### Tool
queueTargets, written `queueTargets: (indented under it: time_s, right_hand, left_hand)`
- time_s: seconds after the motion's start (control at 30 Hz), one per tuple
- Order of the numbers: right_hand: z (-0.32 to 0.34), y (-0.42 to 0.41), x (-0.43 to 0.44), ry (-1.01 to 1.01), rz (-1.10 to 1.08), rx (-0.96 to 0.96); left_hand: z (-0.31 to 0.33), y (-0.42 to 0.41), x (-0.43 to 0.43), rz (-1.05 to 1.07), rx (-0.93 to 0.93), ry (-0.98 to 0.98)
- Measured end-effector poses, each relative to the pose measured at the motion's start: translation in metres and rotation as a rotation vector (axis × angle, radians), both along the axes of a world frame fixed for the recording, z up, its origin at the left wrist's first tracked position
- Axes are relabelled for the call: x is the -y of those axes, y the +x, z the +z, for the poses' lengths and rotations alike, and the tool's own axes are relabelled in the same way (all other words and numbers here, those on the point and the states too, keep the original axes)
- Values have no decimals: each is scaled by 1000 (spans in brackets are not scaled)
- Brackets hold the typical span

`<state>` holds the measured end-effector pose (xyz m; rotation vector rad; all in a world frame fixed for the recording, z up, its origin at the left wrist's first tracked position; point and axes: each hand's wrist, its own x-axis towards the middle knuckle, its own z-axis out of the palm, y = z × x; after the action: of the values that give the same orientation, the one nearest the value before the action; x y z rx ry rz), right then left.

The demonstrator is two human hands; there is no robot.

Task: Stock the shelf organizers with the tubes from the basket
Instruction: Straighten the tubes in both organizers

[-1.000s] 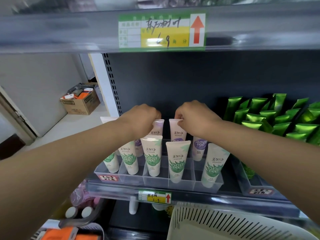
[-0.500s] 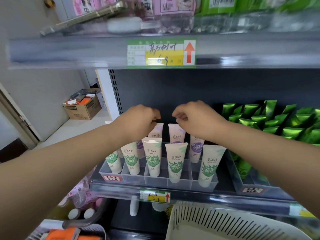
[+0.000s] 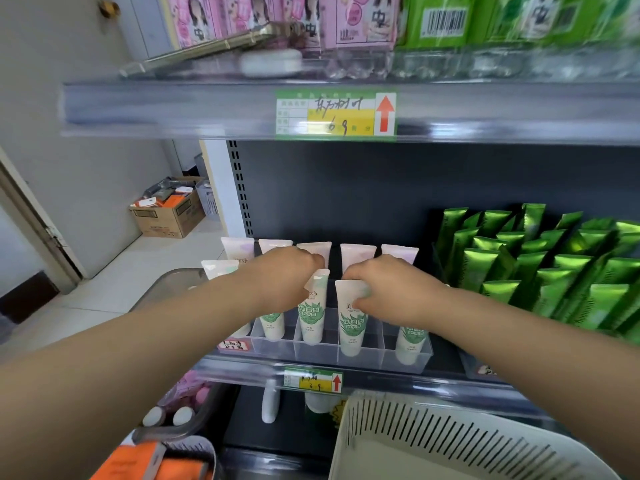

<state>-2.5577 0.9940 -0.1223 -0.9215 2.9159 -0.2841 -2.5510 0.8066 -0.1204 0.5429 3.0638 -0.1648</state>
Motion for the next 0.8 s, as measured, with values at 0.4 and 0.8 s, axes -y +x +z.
queueTargets:
  time_s: [0.4,0.8]
  right_hand:
    - [-9,-11,1,-69,-108,-24]
    - [-10,-12,2,-46,-113,-46]
  left_hand:
    - [-10,-6,4,5,-48,0]
    - [-8,-4,3,42,-44,12]
